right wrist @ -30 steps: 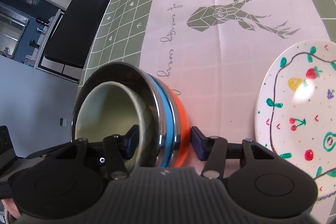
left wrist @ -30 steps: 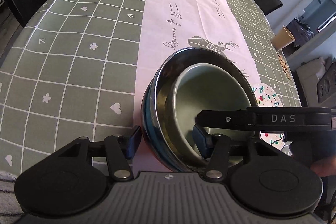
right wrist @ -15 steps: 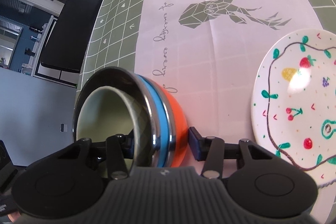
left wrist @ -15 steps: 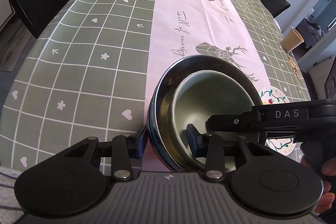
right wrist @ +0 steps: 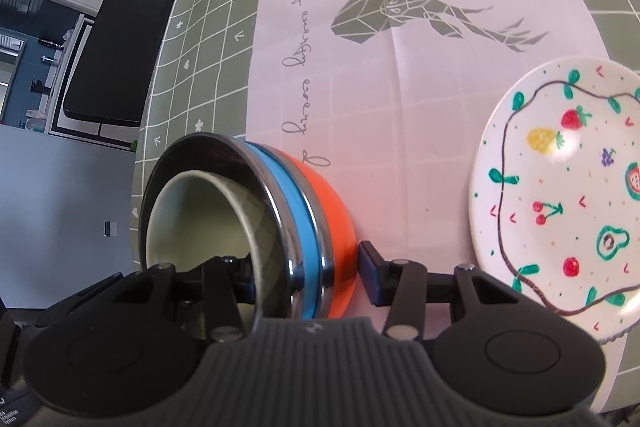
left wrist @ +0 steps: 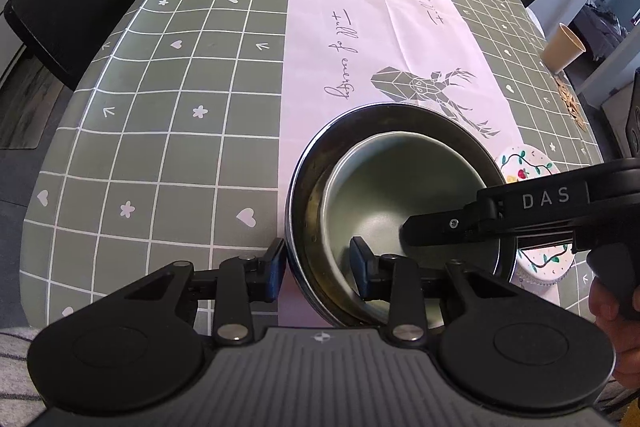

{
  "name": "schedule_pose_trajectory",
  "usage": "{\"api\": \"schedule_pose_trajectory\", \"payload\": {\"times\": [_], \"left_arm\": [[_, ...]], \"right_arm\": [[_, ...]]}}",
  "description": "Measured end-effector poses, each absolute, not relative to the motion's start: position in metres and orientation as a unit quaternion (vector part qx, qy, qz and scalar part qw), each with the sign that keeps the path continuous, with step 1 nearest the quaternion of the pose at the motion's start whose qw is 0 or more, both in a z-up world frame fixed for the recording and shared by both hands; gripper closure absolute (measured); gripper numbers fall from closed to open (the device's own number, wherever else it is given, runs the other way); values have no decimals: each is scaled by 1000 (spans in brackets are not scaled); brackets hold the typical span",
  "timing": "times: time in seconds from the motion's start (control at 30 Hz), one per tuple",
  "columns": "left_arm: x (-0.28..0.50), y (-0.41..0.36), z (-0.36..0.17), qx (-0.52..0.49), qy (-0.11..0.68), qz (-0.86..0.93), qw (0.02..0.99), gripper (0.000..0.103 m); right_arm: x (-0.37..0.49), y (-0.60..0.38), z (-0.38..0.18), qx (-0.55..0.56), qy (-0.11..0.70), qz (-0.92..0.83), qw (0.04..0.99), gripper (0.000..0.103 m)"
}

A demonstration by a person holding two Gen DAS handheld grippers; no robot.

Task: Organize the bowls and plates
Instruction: 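Lift the bowl stack with both tools and lower it onto the Fruity plate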

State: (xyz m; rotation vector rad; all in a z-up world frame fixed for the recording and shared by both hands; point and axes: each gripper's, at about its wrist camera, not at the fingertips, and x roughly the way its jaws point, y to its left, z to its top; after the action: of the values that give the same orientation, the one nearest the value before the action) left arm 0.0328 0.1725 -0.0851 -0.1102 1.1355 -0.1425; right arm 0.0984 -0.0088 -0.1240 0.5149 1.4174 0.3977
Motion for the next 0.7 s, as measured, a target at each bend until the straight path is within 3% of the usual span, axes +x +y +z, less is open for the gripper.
{"api": "schedule_pose_trajectory", "payload": {"times": [0.47, 0.7], "left_arm": [[46, 105, -45, -8, 523, -114, 844, 64], [53, 48, -51, 5, 525, -170, 834, 64]], "right_arm": [[88, -72, -81, 257, 602, 159, 739, 57], [79, -135, -74, 262, 597, 113, 750, 57]]}}
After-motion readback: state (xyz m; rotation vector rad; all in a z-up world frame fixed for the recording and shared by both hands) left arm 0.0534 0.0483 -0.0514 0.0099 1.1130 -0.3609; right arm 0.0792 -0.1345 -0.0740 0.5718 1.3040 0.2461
